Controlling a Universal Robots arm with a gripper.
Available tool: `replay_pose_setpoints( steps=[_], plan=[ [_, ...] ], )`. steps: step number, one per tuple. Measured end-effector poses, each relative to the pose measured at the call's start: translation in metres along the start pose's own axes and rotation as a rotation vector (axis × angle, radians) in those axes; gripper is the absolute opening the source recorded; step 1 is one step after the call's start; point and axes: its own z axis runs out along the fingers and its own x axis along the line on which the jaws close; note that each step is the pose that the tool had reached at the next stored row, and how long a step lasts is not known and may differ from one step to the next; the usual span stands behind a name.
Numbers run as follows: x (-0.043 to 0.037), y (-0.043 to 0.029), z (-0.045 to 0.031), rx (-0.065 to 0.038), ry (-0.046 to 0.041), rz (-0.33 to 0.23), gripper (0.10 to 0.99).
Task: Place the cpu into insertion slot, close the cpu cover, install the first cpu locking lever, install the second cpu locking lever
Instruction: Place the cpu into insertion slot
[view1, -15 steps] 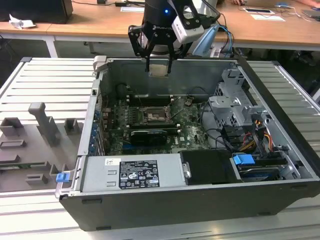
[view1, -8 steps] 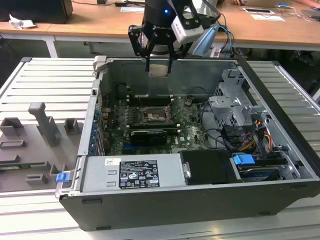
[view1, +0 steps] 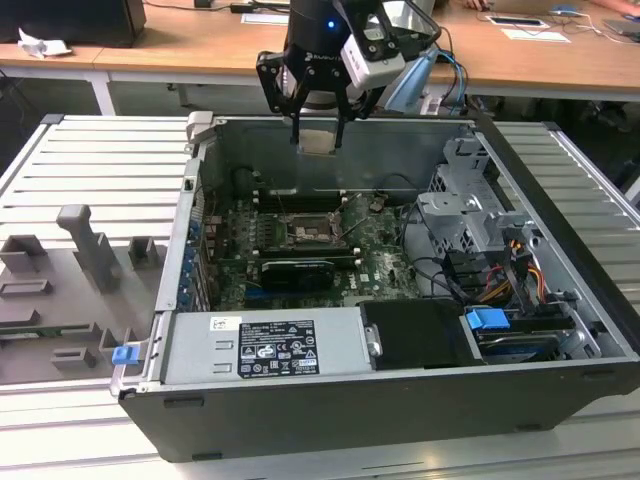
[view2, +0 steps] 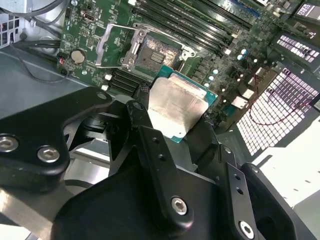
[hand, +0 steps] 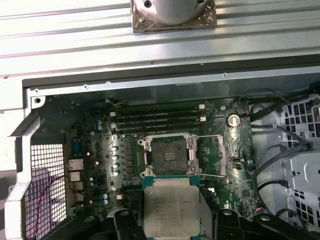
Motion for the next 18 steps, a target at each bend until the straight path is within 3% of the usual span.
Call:
replay_pose_setpoints(
  steps=[18],
  plan=[
    [-0.0001,-0.0003,0.0033,0.003,-0.0020,0.033,0.545]
  ],
)
